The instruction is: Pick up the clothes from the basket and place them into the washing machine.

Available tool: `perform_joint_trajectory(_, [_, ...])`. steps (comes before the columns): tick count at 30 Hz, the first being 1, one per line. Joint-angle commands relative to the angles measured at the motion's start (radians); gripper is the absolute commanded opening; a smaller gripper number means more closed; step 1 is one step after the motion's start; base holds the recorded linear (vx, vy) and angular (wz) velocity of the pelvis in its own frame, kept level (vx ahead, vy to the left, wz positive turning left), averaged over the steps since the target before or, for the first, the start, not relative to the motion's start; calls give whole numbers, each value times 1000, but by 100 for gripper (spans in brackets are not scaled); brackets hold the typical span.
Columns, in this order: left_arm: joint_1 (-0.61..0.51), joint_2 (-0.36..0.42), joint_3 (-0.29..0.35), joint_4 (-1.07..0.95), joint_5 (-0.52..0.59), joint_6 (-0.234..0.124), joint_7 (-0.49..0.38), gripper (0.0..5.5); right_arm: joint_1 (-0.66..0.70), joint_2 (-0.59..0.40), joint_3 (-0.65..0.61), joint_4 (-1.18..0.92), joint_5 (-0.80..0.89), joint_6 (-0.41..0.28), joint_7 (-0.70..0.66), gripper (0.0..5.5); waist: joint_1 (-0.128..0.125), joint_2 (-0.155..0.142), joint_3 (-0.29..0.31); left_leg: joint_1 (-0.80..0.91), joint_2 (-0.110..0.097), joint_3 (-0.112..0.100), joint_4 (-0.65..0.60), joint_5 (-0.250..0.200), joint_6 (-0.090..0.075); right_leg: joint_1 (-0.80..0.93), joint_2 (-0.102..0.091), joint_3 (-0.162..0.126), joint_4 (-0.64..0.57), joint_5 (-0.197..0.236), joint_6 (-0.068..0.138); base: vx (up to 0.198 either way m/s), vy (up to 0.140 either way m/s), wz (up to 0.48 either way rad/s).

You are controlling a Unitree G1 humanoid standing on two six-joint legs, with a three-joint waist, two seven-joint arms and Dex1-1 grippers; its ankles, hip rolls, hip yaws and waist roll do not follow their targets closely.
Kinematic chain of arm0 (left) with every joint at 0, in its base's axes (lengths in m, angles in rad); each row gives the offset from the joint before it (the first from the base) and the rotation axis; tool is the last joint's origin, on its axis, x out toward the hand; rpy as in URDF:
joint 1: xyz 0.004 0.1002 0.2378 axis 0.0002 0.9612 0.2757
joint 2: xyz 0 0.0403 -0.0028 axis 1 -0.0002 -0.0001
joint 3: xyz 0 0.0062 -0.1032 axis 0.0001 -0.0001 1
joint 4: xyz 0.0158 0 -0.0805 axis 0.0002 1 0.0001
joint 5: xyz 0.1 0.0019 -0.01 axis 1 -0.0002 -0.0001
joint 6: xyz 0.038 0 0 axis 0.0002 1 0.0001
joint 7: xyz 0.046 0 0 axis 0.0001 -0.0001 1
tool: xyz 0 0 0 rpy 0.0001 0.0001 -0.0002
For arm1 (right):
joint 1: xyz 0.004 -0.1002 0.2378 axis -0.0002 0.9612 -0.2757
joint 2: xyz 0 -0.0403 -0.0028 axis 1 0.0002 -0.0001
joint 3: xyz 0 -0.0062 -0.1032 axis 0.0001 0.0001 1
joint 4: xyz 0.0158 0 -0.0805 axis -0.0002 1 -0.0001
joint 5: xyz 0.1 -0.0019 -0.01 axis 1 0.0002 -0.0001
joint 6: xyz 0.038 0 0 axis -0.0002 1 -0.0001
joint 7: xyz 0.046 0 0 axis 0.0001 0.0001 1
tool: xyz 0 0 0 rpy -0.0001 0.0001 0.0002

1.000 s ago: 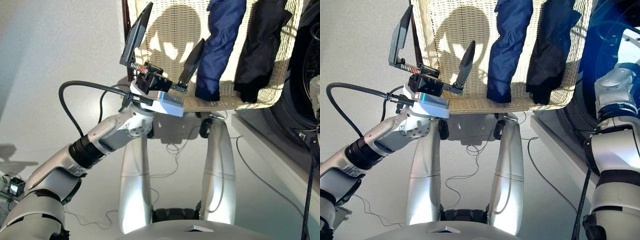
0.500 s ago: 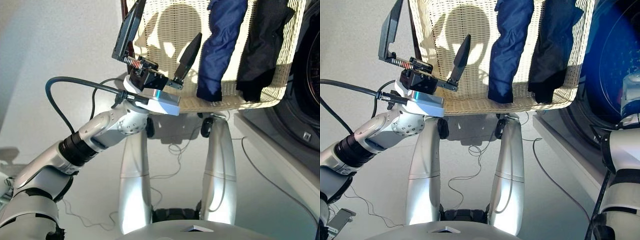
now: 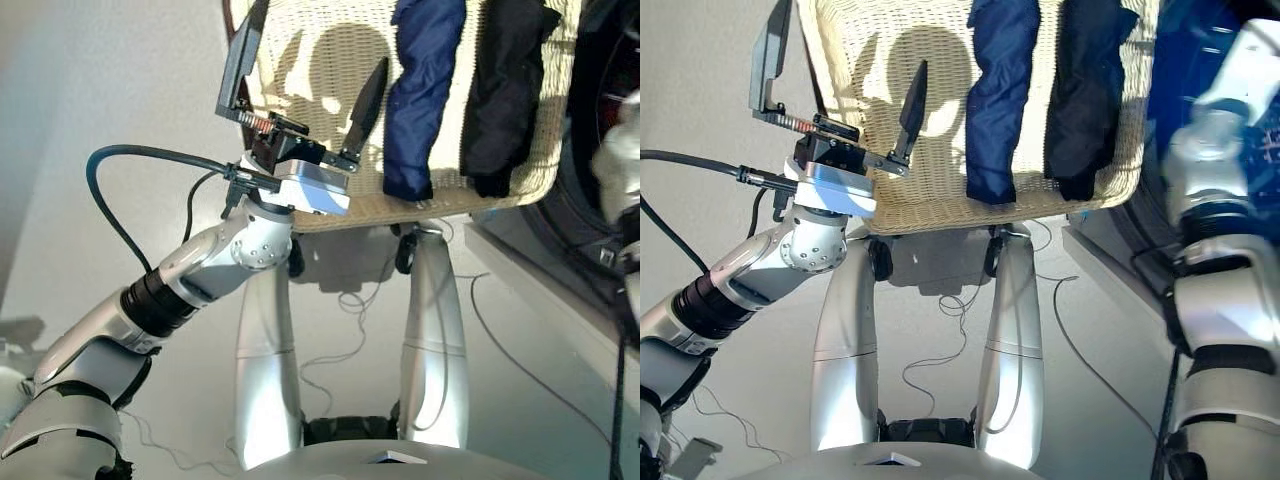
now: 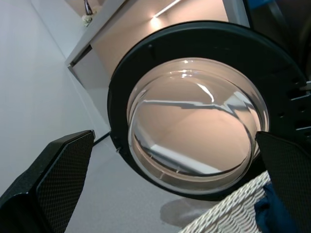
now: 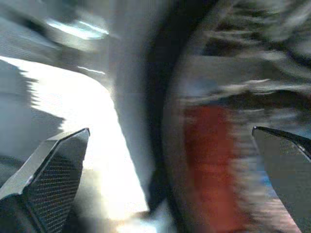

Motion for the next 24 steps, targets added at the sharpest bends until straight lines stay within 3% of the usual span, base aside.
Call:
perform_joint_trajectory(1, [12, -25, -19, -11, -72, -37, -24, 550, 38, -43, -59, -162, -3, -102, 4, 550, -30, -25, -16, 88, 37, -30, -58, -41, -69, 45, -5, 3, -103, 13, 26, 0, 0, 0])
perform_joint_trajectory(4, [1, -41, -36, 37, -141, -37, -57, 550, 101, -10, -81, -307, 3, -122, -1, 550, -36, -30, -16, 98, 39, -24, -59, -41, -66, 52, -2, 7, -108, 18, 26, 32, -2, -26])
perform_joint_trajectory(5, [20, -55, -45, 56, -168, -35, -70, 550, 128, 8, -70, -350, 2, -125, 9, 550, -35, -31, -16, 132, 41, -31, -46, -76, -71, 84, 1, 7, -91, -16, 30, 101, -2, -90])
perform_joint_trajectory(9, [16, -87, -76, 165, -194, -24, -121, 550, 153, 16, -26, -481, -13, -124, 77, 550, -44, -43, -16, 153, 44, -25, -54, -74, -70, 100, 8, 8, -100, -13, 29, 26, -1, -23])
perform_joint_trajectory(15, [1, -151, -103, 300, -274, -39, -194, 550, 114, 10, 34, -623, -92, -103, 129, 550, -53, -61, -16, 173, 51, -19, -59, -73, -70, 116, 17, 9, -106, -11, 26, 0, 0, 0])
perform_joint_trajectory(21, [-62, -291, -140, 445, -423, -51, -225, 550, -23, 127, 191, -651, -113, -81, 161, 550, -59, -75, -16, 179, 59, -16, -61, -68, -74, 119, 26, 10, -110, -7, 21, 0, 0, 0])
perform_joint_trajectory(24, [-59, -404, -123, 559, -613, -75, -235, 550, -95, 225, 276, -612, -120, -56, 168, 550, -59, -83, -16, 180, 64, -14, -64, -62, -76, 114, 32, 7, -107, -6, 16, 0, 0, 0])
